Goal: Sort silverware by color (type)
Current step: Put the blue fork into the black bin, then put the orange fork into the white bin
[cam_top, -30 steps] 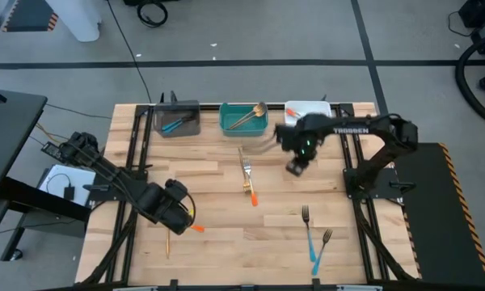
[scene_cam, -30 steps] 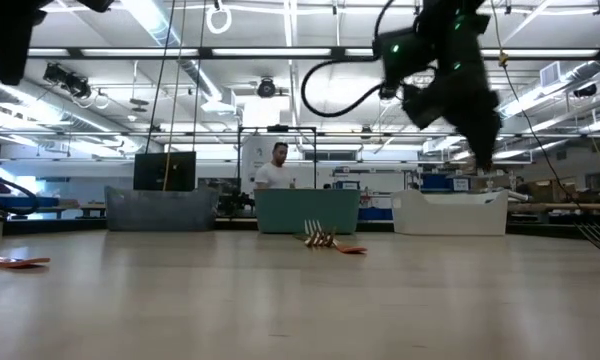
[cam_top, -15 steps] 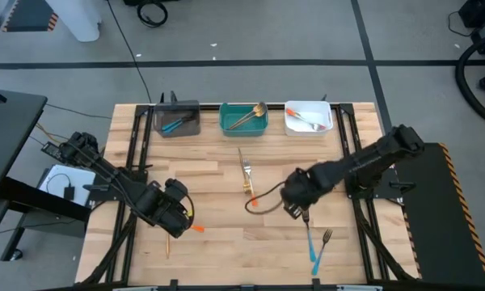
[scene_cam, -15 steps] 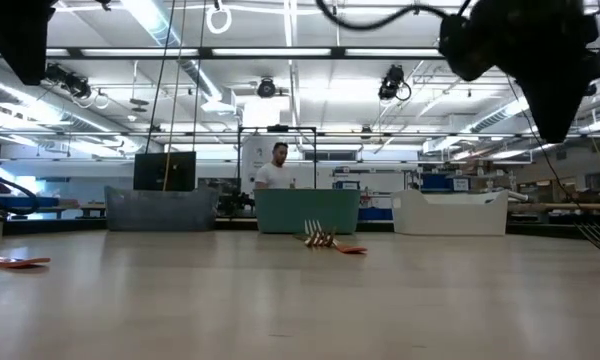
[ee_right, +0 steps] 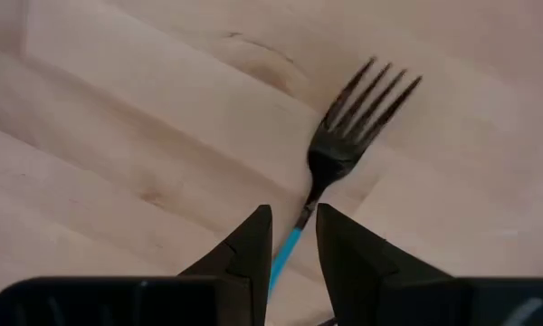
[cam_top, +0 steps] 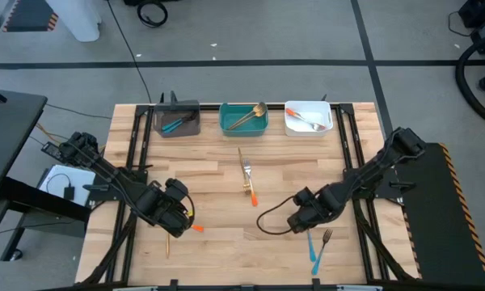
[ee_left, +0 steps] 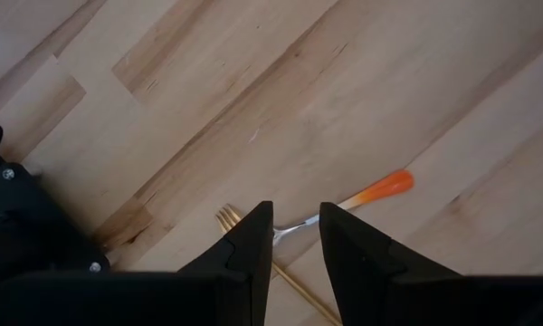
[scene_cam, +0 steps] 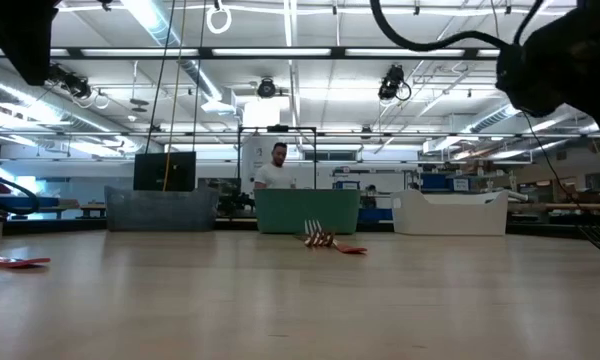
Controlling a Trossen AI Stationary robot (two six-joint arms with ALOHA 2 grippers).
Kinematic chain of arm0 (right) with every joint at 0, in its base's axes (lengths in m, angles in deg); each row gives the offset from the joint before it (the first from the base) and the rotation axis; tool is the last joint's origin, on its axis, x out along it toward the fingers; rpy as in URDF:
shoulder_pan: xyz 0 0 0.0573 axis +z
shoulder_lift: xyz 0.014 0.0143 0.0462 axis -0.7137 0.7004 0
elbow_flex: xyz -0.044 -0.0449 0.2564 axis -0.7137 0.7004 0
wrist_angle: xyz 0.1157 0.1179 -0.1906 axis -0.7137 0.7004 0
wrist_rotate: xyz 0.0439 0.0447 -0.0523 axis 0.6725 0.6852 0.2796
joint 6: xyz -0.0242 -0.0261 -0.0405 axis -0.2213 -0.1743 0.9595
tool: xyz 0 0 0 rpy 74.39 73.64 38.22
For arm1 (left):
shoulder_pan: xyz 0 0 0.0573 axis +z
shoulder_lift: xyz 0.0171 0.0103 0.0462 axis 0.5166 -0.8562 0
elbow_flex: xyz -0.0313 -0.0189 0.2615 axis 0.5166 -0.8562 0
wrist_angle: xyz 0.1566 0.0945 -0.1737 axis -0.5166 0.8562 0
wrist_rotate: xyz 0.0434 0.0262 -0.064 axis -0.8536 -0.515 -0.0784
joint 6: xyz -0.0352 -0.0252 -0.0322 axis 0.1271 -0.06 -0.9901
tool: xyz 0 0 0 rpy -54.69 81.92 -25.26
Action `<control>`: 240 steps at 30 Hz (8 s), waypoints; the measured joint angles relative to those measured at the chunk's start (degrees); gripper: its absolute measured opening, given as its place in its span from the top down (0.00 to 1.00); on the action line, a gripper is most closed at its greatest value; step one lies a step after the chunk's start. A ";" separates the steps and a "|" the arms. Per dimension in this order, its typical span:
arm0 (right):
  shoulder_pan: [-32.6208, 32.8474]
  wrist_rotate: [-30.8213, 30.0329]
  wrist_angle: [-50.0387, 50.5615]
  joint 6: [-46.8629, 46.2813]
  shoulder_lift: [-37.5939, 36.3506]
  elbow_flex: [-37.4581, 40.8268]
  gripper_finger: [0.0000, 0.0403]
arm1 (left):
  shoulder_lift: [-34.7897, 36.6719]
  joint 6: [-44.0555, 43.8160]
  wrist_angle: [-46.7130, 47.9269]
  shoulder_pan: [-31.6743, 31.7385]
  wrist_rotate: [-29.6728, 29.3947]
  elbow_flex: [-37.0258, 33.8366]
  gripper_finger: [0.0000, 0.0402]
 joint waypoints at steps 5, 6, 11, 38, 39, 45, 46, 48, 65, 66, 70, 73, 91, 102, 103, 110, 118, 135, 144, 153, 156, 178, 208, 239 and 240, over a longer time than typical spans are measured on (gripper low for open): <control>2.17 -0.78 -2.13 -4.70 0.00 2.82 0.76 | -0.01 0.00 -1.04 0.00 0.00 -0.02 0.74; 2.64 -0.80 -2.14 -5.75 0.00 3.44 0.76 | -0.01 0.00 -1.35 0.00 0.00 -0.02 0.74; 4.76 -0.89 -10.31 -10.33 0.00 7.75 0.76 | 0.00 -0.02 -2.33 0.00 0.00 -0.02 0.74; 4.16 -1.45 -14.76 -5.92 3.17 12.48 0.96 | -0.02 2.47 -2.81 3.56 -0.04 -0.02 0.74; 3.84 -1.36 -14.77 -4.84 2.69 12.67 0.97 | -0.02 2.47 -2.81 3.90 -0.07 -0.02 0.74; 2.03 -0.51 -15.61 -0.32 0.29 13.21 0.97 | -0.02 5.04 -2.77 6.05 -0.04 -0.02 0.74; 1.65 -0.51 -15.89 0.51 0.08 13.25 0.97 | -0.02 5.65 -2.79 6.43 -0.07 -0.02 0.74; 0.87 -1.24 -16.83 2.13 -0.68 13.35 0.97 | -0.02 6.79 -2.79 7.26 -0.07 -0.02 0.74; -18.74 -18.38 -30.66 31.19 -22.89 13.12 0.97 | -0.02 22.68 -12.42 22.38 -1.35 -0.02 0.74; -20.35 -18.50 -32.63 33.78 -23.88 13.10 0.97 | -0.02 24.17 -14.77 23.61 -1.37 -0.02 0.74; -26.38 -18.47 -42.33 45.17 -26.14 13.03 0.97 | -0.02 29.84 -24.68 28.37 -1.33 -0.02 0.74; -30.64 -18.45 -50.29 53.27 -26.34 13.03 0.97 | -0.02 34.27 -33.36 32.12 -1.34 -0.02 0.74; -45.47 -10.15 -68.42 66.44 -17.12 9.58 0.97 | -0.03 52.43 -67.81 49.79 2.25 -0.02 0.74; -53.43 -3.21 -64.87 68.88 -13.01 1.75 0.97 | -0.43 58.40 -67.57 52.72 7.15 -0.04 0.74; -54.14 -3.11 -64.58 68.88 -13.05 1.24 0.97 | -0.45 58.51 -67.47 52.82 7.17 -0.04 0.74; -57.34 -1.00 -63.01 68.93 -12.08 -2.05 0.97 | -0.46 65.73 -67.14 53.05 7.13 -0.04 0.74; -57.35 1.60 -62.78 69.73 -6.80 -7.52 0.97 | -3.01 71.42 -67.15 53.00 7.17 -0.02 0.74; -57.29 2.03 -62.50 69.96 -5.51 -9.48 0.97 | -5.75 68.50 -67.61 54.58 2.40 -0.02 0.74; -57.27 2.12 -62.27 69.97 -5.51 -9.48 0.97 | -8.23 68.92 -72.58 56.69 7.94 -0.02 0.84; -58.46 2.85 -62.51 71.22 -5.51 -9.48 0.96 | -8.67 72.97 -73.39 56.70 7.98 -0.02 0.97; -59.09 5.00 -62.51 72.21 -5.51 -9.48 0.93 | -8.67 73.03 -73.28 56.89 7.96 -0.02 0.97; -67.93 9.54 -62.75 75.45 -5.60 -9.48 0.73 | 0.90 83.97 -23.26 68.51 -1.49 -0.02 0.97; -72.15 9.64 -58.49 87.94 -5.60 -9.46 0.73 | 0.31 96.88 -27.49 83.40 -1.39 -14.19 0.97; -72.19 9.68 -58.00 87.90 -5.65 -9.46 0.73 | 1.89 88.24 -14.58 86.50 3.26 -7.32 0.77; -72.19 9.68 -56.97 87.90 -5.87 -9.46 0.73 | 2.51 86.41 -11.09 85.54 4.57 -6.08 0.77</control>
